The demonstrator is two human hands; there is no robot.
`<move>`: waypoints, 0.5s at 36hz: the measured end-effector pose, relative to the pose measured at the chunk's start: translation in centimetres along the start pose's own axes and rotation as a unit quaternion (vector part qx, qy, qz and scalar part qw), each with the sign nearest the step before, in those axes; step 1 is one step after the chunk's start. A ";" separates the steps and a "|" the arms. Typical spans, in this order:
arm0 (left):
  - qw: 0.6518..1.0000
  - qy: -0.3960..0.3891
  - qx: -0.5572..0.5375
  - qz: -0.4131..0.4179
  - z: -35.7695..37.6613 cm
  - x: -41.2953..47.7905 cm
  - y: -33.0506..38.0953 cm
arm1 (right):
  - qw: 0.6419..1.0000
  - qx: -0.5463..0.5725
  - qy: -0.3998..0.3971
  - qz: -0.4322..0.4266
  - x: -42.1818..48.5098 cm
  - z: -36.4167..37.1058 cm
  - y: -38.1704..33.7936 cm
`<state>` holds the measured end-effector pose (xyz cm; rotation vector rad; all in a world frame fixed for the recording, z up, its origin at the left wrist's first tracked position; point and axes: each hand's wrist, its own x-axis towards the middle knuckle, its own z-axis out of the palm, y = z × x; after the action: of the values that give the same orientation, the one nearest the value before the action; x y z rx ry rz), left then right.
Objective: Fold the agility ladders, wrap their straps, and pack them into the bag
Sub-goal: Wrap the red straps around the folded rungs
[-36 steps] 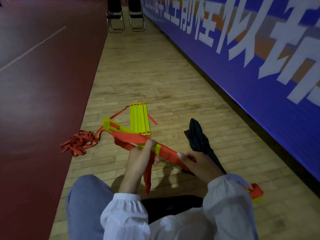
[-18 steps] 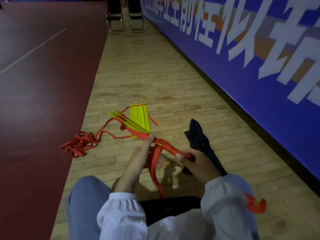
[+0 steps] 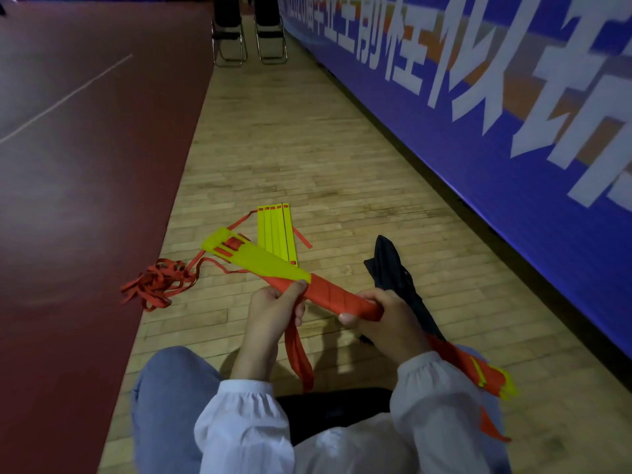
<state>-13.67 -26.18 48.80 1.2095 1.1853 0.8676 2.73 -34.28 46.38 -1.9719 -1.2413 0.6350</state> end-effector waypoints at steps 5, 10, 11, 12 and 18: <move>0.999 -0.013 -0.028 0.020 -0.1 0.1 -0.4 | 0.999 0.015 -0.031 0.019 -0.2 -0.2 -0.2; 0.998 -0.032 -0.042 0.034 -0.1 0.1 -0.5 | 0.994 0.050 -0.092 0.034 -0.2 -0.1 0.1; 0.998 -0.034 -0.041 0.035 -0.1 0.1 -0.6 | 0.993 0.059 -0.092 0.034 -0.2 -0.1 0.2; 0.998 -0.035 -0.041 0.036 -0.1 0.2 -0.7 | 0.993 0.070 -0.089 0.033 -0.3 -0.1 0.2; 0.998 -0.037 -0.040 0.023 0.3 0.0 -0.5 | 0.996 0.083 -0.041 0.012 -0.1 -0.2 0.3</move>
<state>-13.43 -26.31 48.33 1.1983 1.0579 0.8889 3.01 -34.54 46.25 -1.8417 -1.1748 0.8123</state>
